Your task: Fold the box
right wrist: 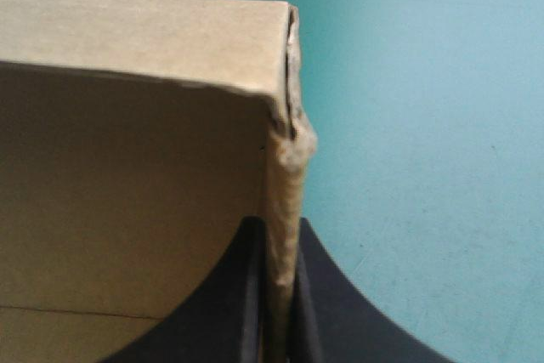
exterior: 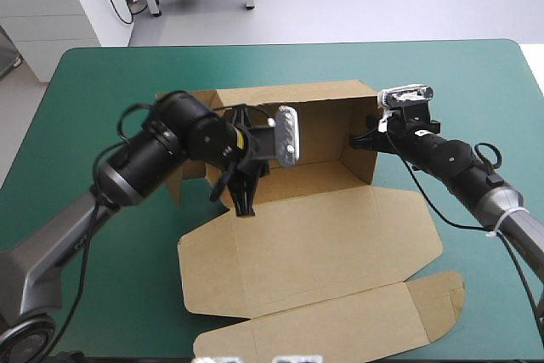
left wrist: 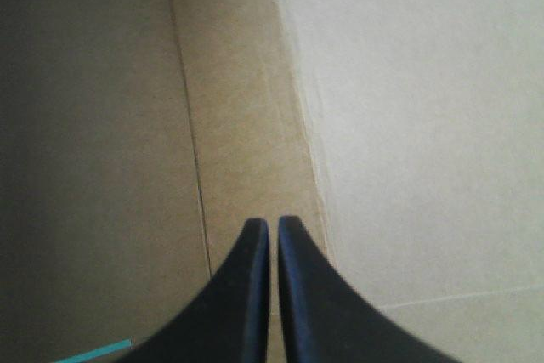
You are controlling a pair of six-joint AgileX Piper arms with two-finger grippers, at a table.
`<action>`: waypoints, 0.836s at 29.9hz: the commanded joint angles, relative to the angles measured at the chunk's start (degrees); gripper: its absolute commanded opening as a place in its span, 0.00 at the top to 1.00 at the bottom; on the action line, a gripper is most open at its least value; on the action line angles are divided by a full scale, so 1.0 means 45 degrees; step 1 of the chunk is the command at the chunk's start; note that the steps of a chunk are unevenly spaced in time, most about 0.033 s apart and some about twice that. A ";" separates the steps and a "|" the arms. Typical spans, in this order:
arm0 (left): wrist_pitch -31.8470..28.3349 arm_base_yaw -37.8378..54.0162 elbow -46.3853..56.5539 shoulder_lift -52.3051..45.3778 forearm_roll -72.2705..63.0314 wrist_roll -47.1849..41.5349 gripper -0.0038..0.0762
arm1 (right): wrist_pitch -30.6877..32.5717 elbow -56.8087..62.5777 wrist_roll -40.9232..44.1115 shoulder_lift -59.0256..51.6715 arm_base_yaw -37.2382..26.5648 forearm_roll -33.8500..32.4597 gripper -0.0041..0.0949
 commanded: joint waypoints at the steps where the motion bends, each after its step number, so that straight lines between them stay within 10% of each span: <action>1: 0.0690 0.2150 -0.0787 -0.0593 -0.3298 0.0471 0.94 | 0.0218 -0.0086 0.0307 -0.0147 -0.0126 -0.0899 0.97; 25: -0.1015 1.3455 0.3220 -0.3376 -1.0337 0.0789 0.96 | 0.0763 -0.0116 0.3560 -0.0147 -0.0126 -0.3861 0.97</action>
